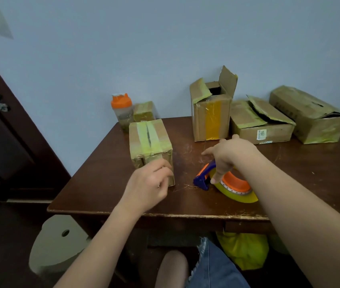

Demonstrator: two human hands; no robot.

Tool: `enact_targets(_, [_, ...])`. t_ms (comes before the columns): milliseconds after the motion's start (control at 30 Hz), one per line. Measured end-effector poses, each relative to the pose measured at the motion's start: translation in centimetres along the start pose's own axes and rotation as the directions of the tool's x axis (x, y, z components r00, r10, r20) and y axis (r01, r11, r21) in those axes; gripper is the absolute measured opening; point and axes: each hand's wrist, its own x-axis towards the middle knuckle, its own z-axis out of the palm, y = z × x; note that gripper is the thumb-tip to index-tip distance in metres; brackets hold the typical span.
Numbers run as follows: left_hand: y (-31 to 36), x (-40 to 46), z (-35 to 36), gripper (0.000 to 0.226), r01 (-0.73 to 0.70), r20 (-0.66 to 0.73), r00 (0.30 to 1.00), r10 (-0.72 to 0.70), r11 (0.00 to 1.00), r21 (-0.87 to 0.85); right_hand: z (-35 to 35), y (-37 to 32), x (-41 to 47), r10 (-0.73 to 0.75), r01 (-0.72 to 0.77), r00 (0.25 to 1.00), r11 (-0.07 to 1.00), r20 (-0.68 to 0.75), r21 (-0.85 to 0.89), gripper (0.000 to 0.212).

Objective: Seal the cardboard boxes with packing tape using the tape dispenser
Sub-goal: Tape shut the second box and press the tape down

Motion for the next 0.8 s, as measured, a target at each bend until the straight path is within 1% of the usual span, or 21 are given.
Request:
enact_targets(67, [-0.1, -0.6, 0.9, 0.032, 0.076, 0.085, 0.994, -0.074, 0.997, -0.025, 0.3, -0.3, 0.8, 0.010, -0.011, 0.999, 1.000, 0.050, 0.022, 0.108])
enact_targets(100, [-0.4, -0.8, 1.3, 0.032, 0.116, 0.109, 0.988, -0.111, 0.993, -0.040, 0.4, -0.3, 1.0, 0.007, -0.009, 0.998, 0.999, 0.054, 0.035, 0.103])
enact_targets(167, [-0.6, -1.0, 1.9, 0.025, 0.182, 0.164, 0.972, -0.170, 0.981, -0.063, 0.4, -0.5, 0.7, 0.016, -0.016, 1.000, 1.000, 0.021, 0.017, 0.084])
enact_targets(200, [-0.5, -0.9, 2.1, 0.022, 0.218, 0.193, 0.961, -0.200, 0.973, -0.079, 0.4, -0.5, 0.2, 0.026, -0.026, 0.999, 1.000, -0.022, 0.003, 0.074])
enact_targets(267, [0.1, -0.5, 2.3, 0.023, 0.346, 0.243, 0.921, -0.305, 0.927, -0.146, 0.4, -0.8, -0.5, 0.070, -0.071, 0.994, 0.997, -0.078, -0.017, 0.061])
enact_targets(300, [0.5, -0.1, 2.2, 0.026, 0.455, 0.284, 0.875, -0.393, 0.868, -0.198, 0.4, -0.9, -0.8, 0.078, -0.081, 0.994, 0.996, -0.080, -0.023, 0.058])
enact_targets(367, [1.5, 0.5, 2.2, 0.032, 0.671, 0.400, 0.735, -0.547, 0.671, -0.316, 0.3, -1.0, -0.9, 0.061, -0.062, 0.996, 0.998, -0.062, -0.026, 0.056])
enact_targets(400, [1.9, 0.7, 2.3, 0.033, 0.739, 0.451, 0.672, -0.587, 0.564, -0.368, 0.2, -0.9, -0.9, 0.054, -0.055, 0.998, 0.998, -0.038, -0.023, 0.057])
enact_targets(433, [2.2, 0.9, 2.4, 0.034, 0.781, 0.490, 0.624, -0.608, 0.476, -0.405, 0.1, -0.7, -0.9, 0.049, -0.049, 0.999, 0.998, -0.012, -0.027, 0.061])
enact_targets(467, [2.4, 1.0, 2.4, 0.033, 0.809, 0.522, 0.585, -0.621, 0.404, -0.427, 0.2, -0.4, -0.7, 0.047, -0.046, 0.999, 0.998, 0.014, -0.043, 0.066])
enact_targets(533, [2.5, 1.0, 2.4, 0.030, 0.852, 0.570, 0.515, -0.640, 0.310, -0.422, 0.5, 0.1, -0.5, 0.048, -0.047, 0.999, 0.997, 0.024, -0.059, 0.072])
enact_targets(633, [2.3, 0.8, 2.7, 0.023, 0.915, 0.670, 0.391, -0.631, 0.186, -0.358, 1.3, 0.8, -0.4, 0.030, -0.030, 0.999, 1.000, -0.015, 0.001, 0.068])
enact_targets(733, [2.4, 0.8, 3.0, 0.019, 0.949, 0.757, 0.259, -0.600, 0.012, -0.315, 1.6, 0.8, -0.5, 0.019, -0.015, 0.997, 0.998, -0.070, 0.055, 0.065])
enact_targets(800, [2.4, 0.8, 3.1, 0.019, 0.938, 0.790, 0.210, -0.576, -0.111, -0.329, 1.7, 0.7, -0.7, 0.003, 0.004, 0.995, 0.998, -0.096, 0.070, 0.064])
